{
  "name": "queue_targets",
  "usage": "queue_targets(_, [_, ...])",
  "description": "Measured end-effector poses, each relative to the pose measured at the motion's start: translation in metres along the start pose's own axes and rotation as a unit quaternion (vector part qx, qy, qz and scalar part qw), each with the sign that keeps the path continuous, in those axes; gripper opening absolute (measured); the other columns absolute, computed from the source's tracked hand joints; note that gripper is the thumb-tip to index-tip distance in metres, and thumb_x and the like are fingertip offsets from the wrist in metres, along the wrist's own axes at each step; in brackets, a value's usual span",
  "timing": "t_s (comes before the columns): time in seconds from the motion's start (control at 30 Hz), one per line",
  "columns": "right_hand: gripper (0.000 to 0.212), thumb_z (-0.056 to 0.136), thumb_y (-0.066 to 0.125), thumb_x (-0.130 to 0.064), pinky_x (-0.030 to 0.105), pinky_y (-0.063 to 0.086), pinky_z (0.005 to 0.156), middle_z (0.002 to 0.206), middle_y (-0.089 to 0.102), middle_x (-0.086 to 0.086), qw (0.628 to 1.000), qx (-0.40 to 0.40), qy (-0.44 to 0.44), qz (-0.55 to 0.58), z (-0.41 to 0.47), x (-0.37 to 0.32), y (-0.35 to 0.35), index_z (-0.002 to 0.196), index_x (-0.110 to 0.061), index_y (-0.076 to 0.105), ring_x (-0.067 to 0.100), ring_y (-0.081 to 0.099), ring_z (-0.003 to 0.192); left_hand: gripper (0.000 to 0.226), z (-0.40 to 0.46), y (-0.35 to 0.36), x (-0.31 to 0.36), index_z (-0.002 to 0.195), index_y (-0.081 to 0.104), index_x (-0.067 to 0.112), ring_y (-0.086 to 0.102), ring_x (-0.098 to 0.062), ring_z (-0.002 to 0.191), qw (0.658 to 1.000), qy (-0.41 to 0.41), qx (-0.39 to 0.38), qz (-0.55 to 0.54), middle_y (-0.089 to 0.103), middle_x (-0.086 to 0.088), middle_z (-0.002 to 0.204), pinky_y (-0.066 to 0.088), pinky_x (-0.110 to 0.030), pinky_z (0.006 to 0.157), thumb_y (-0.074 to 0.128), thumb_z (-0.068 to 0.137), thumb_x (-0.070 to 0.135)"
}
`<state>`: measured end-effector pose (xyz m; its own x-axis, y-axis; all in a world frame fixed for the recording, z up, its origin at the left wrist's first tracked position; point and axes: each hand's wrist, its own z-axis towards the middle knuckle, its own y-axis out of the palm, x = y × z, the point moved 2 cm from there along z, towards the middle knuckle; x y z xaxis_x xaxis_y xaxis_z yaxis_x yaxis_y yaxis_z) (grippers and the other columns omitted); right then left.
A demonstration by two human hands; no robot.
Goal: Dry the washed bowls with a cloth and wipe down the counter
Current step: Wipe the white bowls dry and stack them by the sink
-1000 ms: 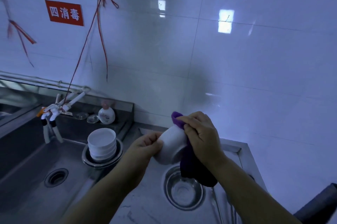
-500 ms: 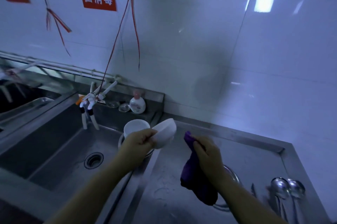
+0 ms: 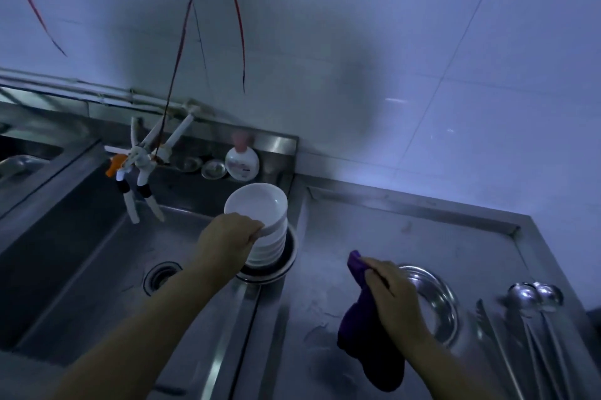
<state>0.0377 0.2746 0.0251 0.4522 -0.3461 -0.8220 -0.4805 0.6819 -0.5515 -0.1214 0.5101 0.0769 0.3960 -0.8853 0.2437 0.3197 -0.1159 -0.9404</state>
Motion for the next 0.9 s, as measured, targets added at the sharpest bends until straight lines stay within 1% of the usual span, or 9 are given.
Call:
queue_targets(0.1, [0.025, 0.091, 0.056, 0.0, 0.006, 0.038, 0.077, 0.096, 0.066, -0.005, 0.999, 0.009, 0.037, 0.001, -0.003, 0.01, 0.008, 0.104, -0.018, 0.068, 0.008, 0.059, 0.09, 0.019, 0.002, 0.014, -0.006, 0.063, 0.068, 0.013, 0.057, -0.023, 0.049, 0.999, 0.043, 0.005, 0.018, 0.06, 0.0, 0.053, 0.044, -0.027, 0.043, 0.081, 0.058, -0.001])
queue_targets(0.2, [0.024, 0.093, 0.055, -0.001, 0.004, 0.039, 0.076, 0.097, 0.066, -0.003, 0.998, 0.012, 0.06, 0.001, -0.005, 0.014, 0.015, 0.107, -0.016, 0.068, 0.003, 0.058, 0.09, 0.024, 0.002, 0.029, -0.017, 0.069, 0.071, 0.009, 0.06, -0.024, 0.052, 0.997, 0.08, 0.022, -0.007, 0.063, -0.004, 0.057, 0.051, -0.03, 0.049, 0.083, 0.054, -0.006])
queue_targets(0.4, [0.024, 0.094, 0.053, -0.005, 0.006, 0.041, 0.076, 0.095, 0.064, -0.005, 0.995, 0.011, 0.093, 0.022, -0.006, 0.017, 0.025, 0.106, -0.022, 0.065, 0.003, 0.058, 0.089, 0.031, 0.003, 0.043, -0.026, 0.073, 0.072, 0.007, 0.062, -0.025, 0.055, 0.995, 0.102, 0.014, -0.008, 0.066, -0.004, 0.061, 0.052, -0.031, 0.056, 0.085, 0.049, -0.006])
queue_targets(0.53, [0.024, 0.094, 0.053, -0.004, 0.004, 0.041, 0.073, 0.093, 0.063, -0.008, 0.995, 0.01, 0.093, 0.016, -0.007, 0.019, 0.029, 0.107, -0.02, 0.065, 0.0, 0.058, 0.086, 0.031, 0.004, 0.049, -0.03, 0.074, 0.071, 0.009, 0.06, -0.024, 0.053, 0.994, 0.105, 0.019, -0.008, 0.063, -0.003, 0.059, 0.049, -0.029, 0.055, 0.084, 0.05, -0.006])
queue_targets(0.6, [0.025, 0.094, 0.052, -0.003, 0.003, 0.041, 0.072, 0.092, 0.062, -0.011, 0.996, 0.008, 0.091, 0.015, -0.007, 0.019, 0.03, 0.106, -0.022, 0.064, -0.002, 0.058, 0.085, 0.026, 0.005, 0.052, -0.032, 0.075, 0.07, 0.009, 0.06, -0.024, 0.055, 0.994, 0.11, 0.029, -0.005, 0.063, -0.002, 0.06, 0.048, -0.028, 0.057, 0.081, 0.056, -0.005])
queue_targets(0.67, [0.026, 0.094, 0.052, -0.003, 0.003, 0.041, 0.072, 0.092, 0.062, -0.013, 0.996, 0.01, 0.092, 0.021, -0.007, 0.019, 0.031, 0.105, -0.024, 0.063, -0.005, 0.057, 0.086, 0.012, 0.004, 0.054, -0.035, 0.078, 0.071, 0.009, 0.062, -0.025, 0.058, 0.992, 0.119, 0.043, 0.001, 0.065, -0.003, 0.063, 0.049, -0.03, 0.059, 0.068, 0.068, 0.002])
queue_targets(0.73, [0.026, 0.094, 0.053, -0.004, 0.004, 0.041, 0.073, 0.093, 0.061, -0.014, 0.995, 0.007, 0.096, 0.019, -0.006, 0.019, 0.032, 0.105, -0.026, 0.062, -0.005, 0.057, 0.087, 0.018, 0.003, 0.056, -0.036, 0.081, 0.072, 0.008, 0.063, -0.026, 0.06, 0.992, 0.12, 0.043, 0.005, 0.066, -0.004, 0.066, 0.051, -0.031, 0.06, 0.056, 0.073, 0.009])
queue_targets(0.83, [0.025, 0.095, 0.052, -0.005, 0.006, 0.042, 0.073, 0.093, 0.06, -0.013, 0.995, 0.002, 0.095, 0.006, -0.005, 0.019, 0.034, 0.107, -0.024, 0.062, -0.001, 0.057, 0.088, 0.02, 0.003, 0.056, -0.035, 0.085, 0.072, 0.007, 0.064, -0.026, 0.065, 0.992, 0.123, 0.037, 0.012, 0.068, -0.005, 0.072, 0.053, -0.033, 0.064, 0.056, 0.073, 0.009])
queue_targets(0.9, [0.024, 0.095, 0.052, -0.005, 0.008, 0.043, 0.072, 0.093, 0.059, -0.013, 0.996, 0.002, 0.091, -0.002, -0.004, 0.019, 0.035, 0.11, -0.019, 0.063, -0.001, 0.057, 0.087, 0.019, 0.003, 0.055, -0.034, 0.09, 0.072, 0.006, 0.066, -0.026, 0.069, 0.993, 0.111, 0.046, 0.006, 0.07, -0.005, 0.076, 0.054, -0.035, 0.067, 0.065, 0.072, 0.005])
